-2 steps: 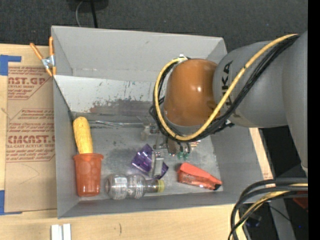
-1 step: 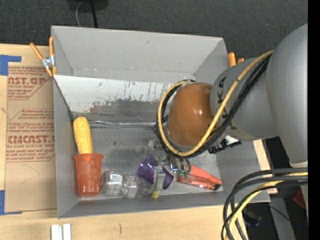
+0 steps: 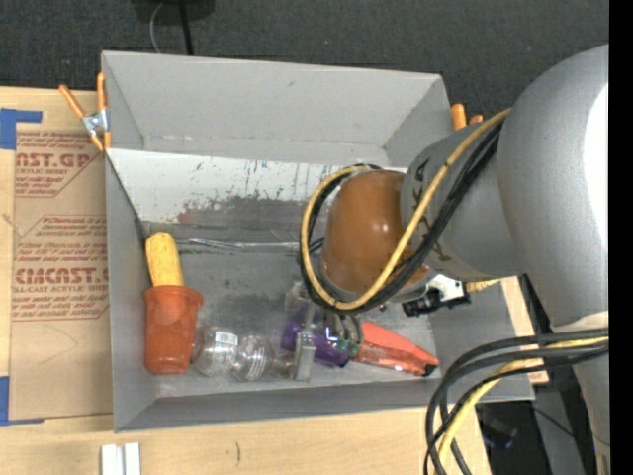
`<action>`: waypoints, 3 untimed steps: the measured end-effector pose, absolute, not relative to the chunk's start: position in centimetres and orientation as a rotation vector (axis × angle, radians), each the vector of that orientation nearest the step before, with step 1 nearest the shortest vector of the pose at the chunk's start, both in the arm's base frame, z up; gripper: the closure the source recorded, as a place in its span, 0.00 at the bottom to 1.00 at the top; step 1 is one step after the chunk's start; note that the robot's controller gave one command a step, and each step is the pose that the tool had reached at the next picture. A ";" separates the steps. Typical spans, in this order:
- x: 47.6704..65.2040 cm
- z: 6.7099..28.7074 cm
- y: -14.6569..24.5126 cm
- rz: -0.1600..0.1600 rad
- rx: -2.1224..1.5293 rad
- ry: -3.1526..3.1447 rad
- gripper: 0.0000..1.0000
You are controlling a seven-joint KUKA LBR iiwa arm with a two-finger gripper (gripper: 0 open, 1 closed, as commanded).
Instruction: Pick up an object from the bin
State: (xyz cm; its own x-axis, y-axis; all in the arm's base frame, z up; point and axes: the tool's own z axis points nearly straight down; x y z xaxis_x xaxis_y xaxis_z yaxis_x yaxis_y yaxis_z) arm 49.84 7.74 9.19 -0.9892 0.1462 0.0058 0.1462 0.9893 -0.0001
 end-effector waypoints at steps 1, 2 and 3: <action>49.0 7.0 6.0 -0.004 -0.085 -3.146 1.00; 49.0 7.0 6.0 -0.005 -0.085 -3.146 1.00; 49.2 11.5 5.1 -0.003 -0.047 -3.138 1.00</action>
Offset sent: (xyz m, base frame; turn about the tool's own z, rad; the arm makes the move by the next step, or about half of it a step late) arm 0.0000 0.0000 0.0000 0.0000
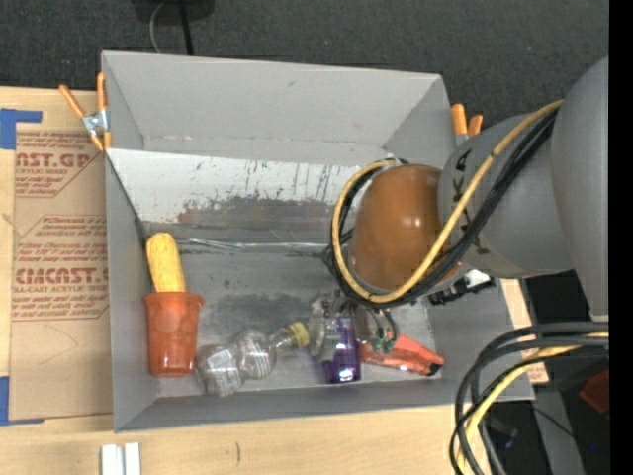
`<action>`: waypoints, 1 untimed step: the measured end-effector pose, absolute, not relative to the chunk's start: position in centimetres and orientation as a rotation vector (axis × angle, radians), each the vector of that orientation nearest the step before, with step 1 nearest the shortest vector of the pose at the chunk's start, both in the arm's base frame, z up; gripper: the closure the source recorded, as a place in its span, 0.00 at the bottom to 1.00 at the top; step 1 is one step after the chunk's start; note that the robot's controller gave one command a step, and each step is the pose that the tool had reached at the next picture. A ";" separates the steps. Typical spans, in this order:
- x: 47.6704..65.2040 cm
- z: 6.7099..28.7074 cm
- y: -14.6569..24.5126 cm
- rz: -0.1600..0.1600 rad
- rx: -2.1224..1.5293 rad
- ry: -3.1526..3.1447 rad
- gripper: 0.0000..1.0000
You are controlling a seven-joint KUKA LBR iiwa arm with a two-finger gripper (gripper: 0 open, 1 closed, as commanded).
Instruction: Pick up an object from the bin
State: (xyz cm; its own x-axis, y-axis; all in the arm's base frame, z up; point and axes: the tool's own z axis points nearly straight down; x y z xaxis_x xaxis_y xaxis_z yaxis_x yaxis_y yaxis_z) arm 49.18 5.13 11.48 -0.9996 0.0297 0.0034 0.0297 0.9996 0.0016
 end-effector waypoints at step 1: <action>48.7 14.8 4.3 -0.005 -0.055 -3.146 0.00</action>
Offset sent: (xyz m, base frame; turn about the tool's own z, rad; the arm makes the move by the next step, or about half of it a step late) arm 0.0000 0.0000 0.0000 0.0000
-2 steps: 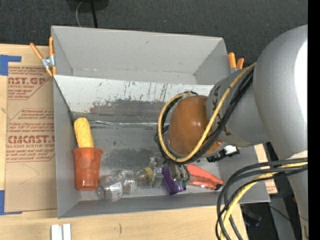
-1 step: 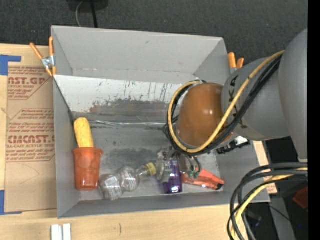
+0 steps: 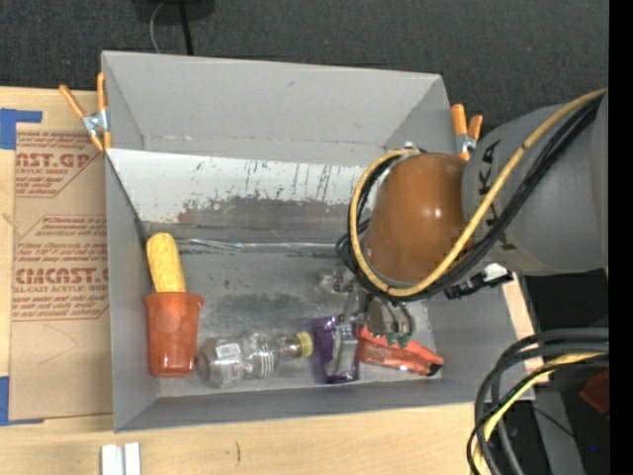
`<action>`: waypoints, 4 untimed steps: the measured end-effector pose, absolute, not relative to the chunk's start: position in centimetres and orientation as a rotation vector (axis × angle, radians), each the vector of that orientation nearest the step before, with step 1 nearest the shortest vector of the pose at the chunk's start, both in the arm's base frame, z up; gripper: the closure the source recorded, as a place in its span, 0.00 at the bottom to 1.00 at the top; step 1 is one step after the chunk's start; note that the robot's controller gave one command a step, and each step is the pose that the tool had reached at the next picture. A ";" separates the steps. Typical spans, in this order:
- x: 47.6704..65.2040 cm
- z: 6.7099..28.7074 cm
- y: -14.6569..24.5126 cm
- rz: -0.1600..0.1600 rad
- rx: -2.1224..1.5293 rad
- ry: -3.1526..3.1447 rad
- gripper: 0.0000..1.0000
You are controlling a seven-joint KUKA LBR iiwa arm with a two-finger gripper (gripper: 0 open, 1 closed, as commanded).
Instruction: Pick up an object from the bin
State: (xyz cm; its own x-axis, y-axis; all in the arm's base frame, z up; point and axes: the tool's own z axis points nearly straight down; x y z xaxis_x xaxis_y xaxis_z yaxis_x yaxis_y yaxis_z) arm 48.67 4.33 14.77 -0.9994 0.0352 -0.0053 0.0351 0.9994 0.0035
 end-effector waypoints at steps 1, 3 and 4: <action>48.3 13.6 4.1 0.006 0.062 3.136 0.00; 48.6 7.1 5.5 0.007 0.198 3.132 0.00; 48.8 6.5 6.2 0.008 0.164 3.129 0.00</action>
Offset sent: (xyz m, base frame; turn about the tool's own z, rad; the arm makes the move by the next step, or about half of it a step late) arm -0.0064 -0.0024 -0.0595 0.0848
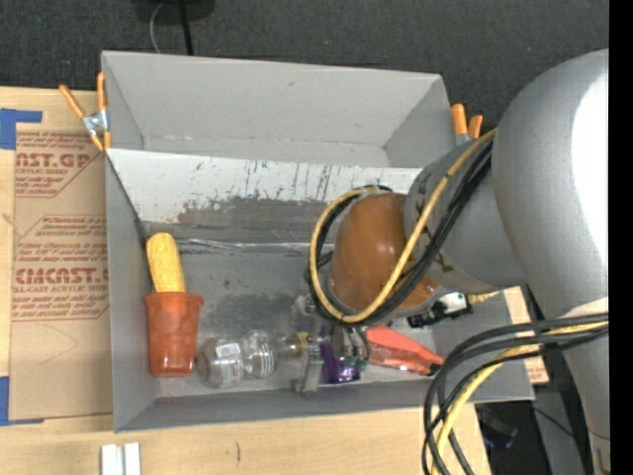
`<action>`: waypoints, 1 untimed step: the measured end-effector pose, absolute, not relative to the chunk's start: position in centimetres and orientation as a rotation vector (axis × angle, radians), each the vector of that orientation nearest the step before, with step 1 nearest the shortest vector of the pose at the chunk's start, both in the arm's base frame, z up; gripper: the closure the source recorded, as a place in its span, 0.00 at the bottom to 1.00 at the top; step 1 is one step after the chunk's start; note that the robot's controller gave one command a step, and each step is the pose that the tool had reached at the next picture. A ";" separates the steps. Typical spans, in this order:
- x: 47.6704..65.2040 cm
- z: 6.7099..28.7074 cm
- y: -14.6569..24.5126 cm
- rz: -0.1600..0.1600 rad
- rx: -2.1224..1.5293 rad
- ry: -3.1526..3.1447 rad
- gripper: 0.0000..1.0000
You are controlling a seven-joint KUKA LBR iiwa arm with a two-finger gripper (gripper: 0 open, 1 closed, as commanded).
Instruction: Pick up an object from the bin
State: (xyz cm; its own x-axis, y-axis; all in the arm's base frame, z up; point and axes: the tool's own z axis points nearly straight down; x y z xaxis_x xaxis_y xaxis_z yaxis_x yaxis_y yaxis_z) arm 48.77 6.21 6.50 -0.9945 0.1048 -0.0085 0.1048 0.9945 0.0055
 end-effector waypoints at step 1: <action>49.0 6.8 5.7 0.007 0.092 3.136 0.00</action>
Offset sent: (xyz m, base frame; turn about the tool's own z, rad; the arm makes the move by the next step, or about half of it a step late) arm -0.0020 0.0274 0.0050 -0.1694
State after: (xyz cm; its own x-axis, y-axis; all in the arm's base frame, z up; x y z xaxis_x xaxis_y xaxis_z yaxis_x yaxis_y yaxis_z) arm 48.97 5.65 6.82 -0.9983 0.0586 -0.0042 0.0586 0.9983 0.0044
